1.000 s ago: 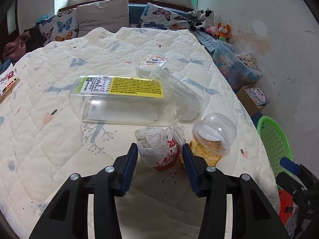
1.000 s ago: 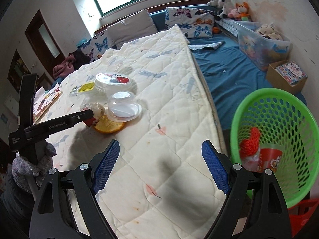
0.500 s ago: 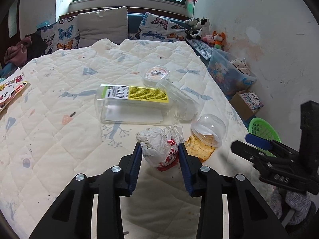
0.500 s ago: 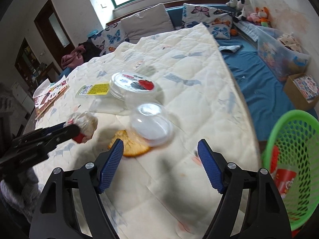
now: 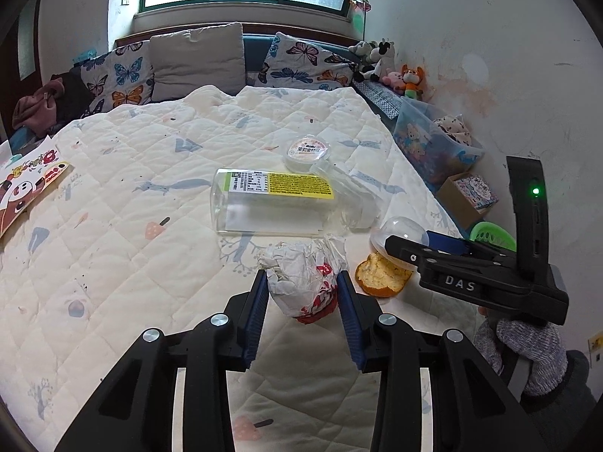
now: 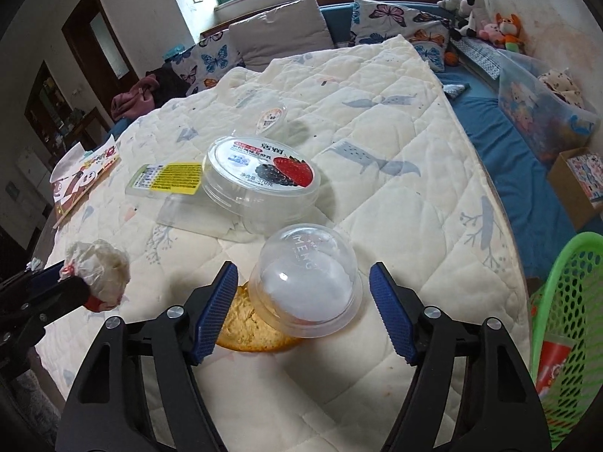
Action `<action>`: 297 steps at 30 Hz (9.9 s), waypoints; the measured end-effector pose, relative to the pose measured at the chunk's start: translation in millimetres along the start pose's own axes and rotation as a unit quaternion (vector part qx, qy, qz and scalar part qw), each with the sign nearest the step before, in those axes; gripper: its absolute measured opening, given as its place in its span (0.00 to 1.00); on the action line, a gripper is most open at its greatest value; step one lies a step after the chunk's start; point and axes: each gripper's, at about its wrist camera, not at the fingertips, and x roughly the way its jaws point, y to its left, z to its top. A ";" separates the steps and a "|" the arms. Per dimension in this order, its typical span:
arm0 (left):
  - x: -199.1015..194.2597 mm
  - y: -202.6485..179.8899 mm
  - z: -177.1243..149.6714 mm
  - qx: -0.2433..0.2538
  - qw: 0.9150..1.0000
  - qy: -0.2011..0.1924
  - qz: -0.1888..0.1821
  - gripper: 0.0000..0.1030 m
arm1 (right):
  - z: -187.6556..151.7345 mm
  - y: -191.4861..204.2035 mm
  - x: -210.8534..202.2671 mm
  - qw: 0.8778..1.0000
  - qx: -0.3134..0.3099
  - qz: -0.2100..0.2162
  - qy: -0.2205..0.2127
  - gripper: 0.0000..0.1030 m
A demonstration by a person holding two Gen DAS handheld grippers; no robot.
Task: Collect trash
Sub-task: 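Grasp the white crumpled bag with the left gripper while the right grasps the clear dome lid, then carry the bag and dome lid to the green basket and open both grippers, then grasp the orange peel with the left gripper while the right grasps the strawberry yogurt tub, then carry the peel and yogurt tub to the green basket and release both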
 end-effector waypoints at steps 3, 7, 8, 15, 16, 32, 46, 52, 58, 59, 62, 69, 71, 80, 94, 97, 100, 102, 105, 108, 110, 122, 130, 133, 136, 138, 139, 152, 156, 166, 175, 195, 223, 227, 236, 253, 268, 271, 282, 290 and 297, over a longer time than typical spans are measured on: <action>0.3 0.0 -1.0 0.000 1.000 0.001 -0.001 0.35 | -1.9 -1.0 3.9 1.000 0.002 -0.005 0.003 0.57; 1.6 -1.4 -3.1 0.002 1.000 0.005 -0.002 0.35 | -4.6 -3.4 1.1 1.000 0.006 -0.007 0.000 0.56; 1.5 -2.0 -3.3 0.002 1.000 0.005 -0.002 0.35 | -5.4 -3.7 -1.9 1.000 0.006 -0.006 -0.003 0.56; -0.2 -9.4 -2.0 0.011 1.000 0.002 -0.003 0.35 | -12.8 -3.7 -23.1 1.000 0.002 -0.003 -0.018 0.56; -0.9 -11.3 -2.1 0.012 1.000 0.002 -0.004 0.35 | -14.5 -4.6 -26.6 1.000 0.002 -0.003 -0.020 0.56; 2.4 -68.2 -3.0 0.051 0.998 0.007 -0.038 0.35 | -49.7 -47.6 -83.6 0.998 0.033 -0.031 -0.043 0.56; 14.9 -143.7 -7.4 0.104 0.991 0.025 -0.077 0.35 | -93.8 -118.7 -128.2 0.991 0.092 -0.085 -0.050 0.56; 19.2 -171.1 -6.8 0.122 0.988 0.031 -0.087 0.35 | -109.5 -145.9 -141.4 0.987 0.114 -0.105 -0.051 0.57; 26.5 -198.0 -4.8 0.142 0.985 0.035 -0.089 0.35 | -121.0 -178.1 -149.4 0.981 0.141 -0.128 -0.044 0.57; 28.3 -203.2 -4.1 0.144 0.985 0.036 -0.090 0.35 | -122.7 -183.0 -150.4 0.980 0.144 -0.131 -0.044 0.57; 34.8 -216.6 -0.9 0.152 0.983 0.041 -0.095 0.35 | -127.5 -196.1 -153.8 0.977 0.154 -0.141 -0.041 0.57; 51.1 -253.0 0.9 0.177 0.977 0.053 -0.103 0.35 | -139.5 -217.7 -159.5 0.971 0.178 -0.154 -0.039 0.58; 56.3 -264.2 1.1 0.185 0.975 0.056 -0.105 0.35 | -142.2 -222.7 -160.9 0.970 0.185 -0.155 -0.039 0.60; 79.7 -305.4 -3.2 0.215 0.966 0.076 -0.120 0.40 | -152.7 -230.6 -177.7 0.966 0.201 -0.154 -0.056 0.64; 114.6 -329.3 -11.7 0.221 0.961 0.105 -0.129 0.53 | -173.5 -233.0 -199.0 0.963 0.209 -0.157 -0.070 0.69; 113.5 -326.8 -12.7 0.221 0.961 0.100 -0.130 0.61 | -173.3 -233.7 -196.4 0.963 0.210 -0.157 -0.066 0.69; 110.5 -323.7 -13.1 0.221 0.962 0.095 -0.130 0.61 | -173.0 -231.6 -195.3 0.963 0.211 -0.156 -0.066 0.69; 107.7 -320.3 -12.7 0.219 0.962 0.096 -0.134 0.61 | -173.4 -229.6 -195.6 0.963 0.212 -0.152 -0.068 0.69; 100.3 -312.2 -12.7 0.217 0.963 0.088 -0.132 0.61 | -171.8 -224.3 -197.5 0.964 0.208 -0.151 -0.070 0.69; 93.1 -300.5 -13.2 0.214 0.965 0.081 -0.127 0.61 | -168.5 -216.4 -199.0 0.966 0.200 -0.148 -0.073 0.69; 86.4 -288.5 -13.2 0.211 0.967 0.075 -0.122 0.61 | -166.4 -211.2 -198.9 0.967 0.196 -0.146 -0.075 0.69; 64.3 -192.3 -3.0 0.163 0.984 0.045 -0.049 0.71 | -141.3 -175.3 -187.7 0.977 0.160 -0.118 -0.077 0.70; 63.2 -123.7 0.0 0.169 0.984 0.047 -0.018 0.73 | -122.9 -145.7 -174.1 0.984 0.131 -0.091 -0.075 0.71; 68.9 -103.1 -0.2 0.176 0.982 0.062 -0.025 0.76 | -117.2 -137.6 -168.1 0.986 0.124 -0.081 -0.073 0.71; 78.7 -90.5 0.9 0.187 0.979 0.077 -0.037 0.77 | -111.0 -128.1 -160.9 0.988 0.114 -0.075 -0.067 0.71; 85.2 -85.0 1.3 0.201 0.975 0.085 -0.047 0.78 | -106.1 -121.6 -155.8 0.990 0.108 -0.071 -0.063 0.71; 87.6 -84.2 0.6 0.210 0.972 0.088 -0.055 0.78 | -105.0 -119.2 -154.1 0.990 0.106 -0.070 -0.063 0.71; 107.4 -82.3 -1.9 0.277 0.952 0.094 -0.090 0.74 | -84.5 -102.7 -131.8 0.993 0.091 -0.061 -0.048 0.71; 107.0 -80.4 -0.4 0.283 0.950 0.089 -0.102 0.64 | -78.7 -94.6 -125.4 0.994 0.082 -0.058 -0.044 0.71; 91.7 -72.1 -1.6 0.260 0.957 0.075 -0.106 0.36 | -67.1 -74.6 -114.4 0.996 0.060 -0.042 -0.042 0.71; 63.7 -49.9 -8.0 0.204 0.972 0.064 -0.100 0.28 | -53.8 -54.4 -99.4 0.999 0.033 -0.022 -0.036 0.71; 11.8 2.8 -26.3 0.146 0.985 0.049 -0.074 0.28 | 40.8 7.8 -15.0 0.992 0.048 0.118 -0.013 0.92; 18.9 15.8 -31.6 0.126 0.987 0.059 -0.082 0.28 | 64.4 -10.0 52.4 0.985 0.123 0.122 0.022 0.89; 19.2 16.0 -31.9 0.129 0.987 0.059 -0.081 0.28 | 63.6 -12.5 51.9 0.983 0.131 0.128 0.018 0.88; 15.1 14.4 -29.4 0.125 0.987 0.056 -0.079 0.28 | 57.8 -15.0 34.2 0.984 0.125 0.126 0.007 0.87; 5.5 -34.5 -21.6 0.147 0.983 0.044 -0.097 0.28 | 8.6 -44.3 -62.2 0.990 0.098 0.086 -0.052 0.87; 10.1 -109.5 -17.3 0.185 0.974 0.049 -0.119 0.28 | -59.6 -110.5 -131.8 0.990 0.117 -0.005 -0.076 0.87; 11.0 -126.1 -15.9 0.194 0.972 0.049 -0.123 0.28 | -72.8 -125.7 -143.1 0.988 0.129 -0.021 -0.079 0.87; 25.2 -189.8 -9.4 0.222 0.963 0.056 -0.141 0.28 | -120.7 -196.6 -170.9 0.976 0.183 -0.093 -0.067 0.88; 38.3 -229.3 -6.2 0.242 0.956 0.068 -0.148 0.28 | -143.7 -231.8 -171.9 0.967 0.220 -0.115 -0.055 0.88; 49.5 -259.3 -3.4 0.257 0.952 0.078 -0.149 0.28 | -151.7 -243.8 -175.0 0.963 0.238 -0.112 -0.057 0.89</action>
